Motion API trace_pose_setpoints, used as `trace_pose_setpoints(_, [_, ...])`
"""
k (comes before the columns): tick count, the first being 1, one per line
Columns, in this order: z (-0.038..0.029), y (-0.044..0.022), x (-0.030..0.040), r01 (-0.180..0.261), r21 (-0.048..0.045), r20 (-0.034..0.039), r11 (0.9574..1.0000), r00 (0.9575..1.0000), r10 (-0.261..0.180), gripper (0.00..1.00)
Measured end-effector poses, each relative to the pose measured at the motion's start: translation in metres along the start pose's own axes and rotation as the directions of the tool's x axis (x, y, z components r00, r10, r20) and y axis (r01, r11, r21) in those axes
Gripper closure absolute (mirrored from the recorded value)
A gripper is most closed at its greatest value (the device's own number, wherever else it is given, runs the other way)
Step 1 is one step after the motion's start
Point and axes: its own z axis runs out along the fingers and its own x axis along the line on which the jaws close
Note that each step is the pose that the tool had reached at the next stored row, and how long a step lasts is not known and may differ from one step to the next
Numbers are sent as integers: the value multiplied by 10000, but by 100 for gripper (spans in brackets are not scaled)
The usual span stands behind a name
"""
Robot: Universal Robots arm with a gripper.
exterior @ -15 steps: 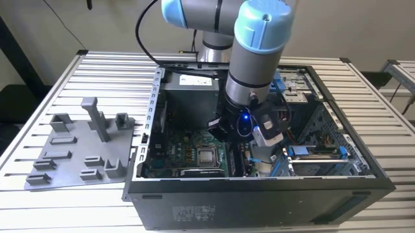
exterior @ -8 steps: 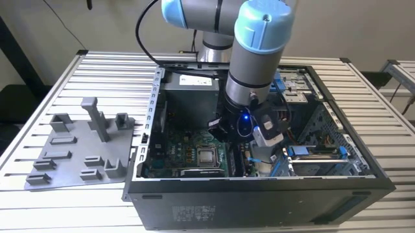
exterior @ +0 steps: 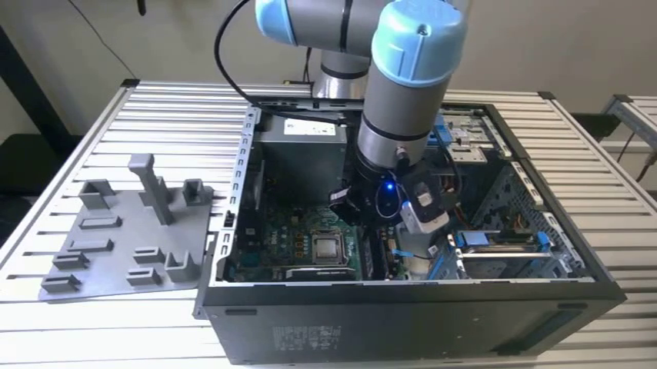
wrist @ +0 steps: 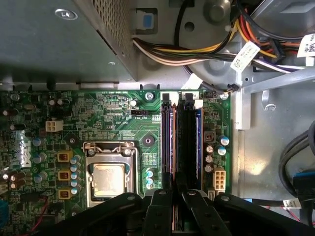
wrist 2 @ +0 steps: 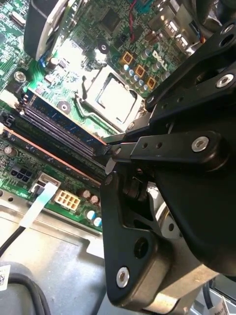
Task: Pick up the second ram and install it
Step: 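Insert the second ram into the second slot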
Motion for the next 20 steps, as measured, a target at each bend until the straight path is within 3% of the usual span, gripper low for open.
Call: trace_pose_setpoints(20, [22, -4, -20, -3, -1, 0, 10000, 10000, 3, 86])
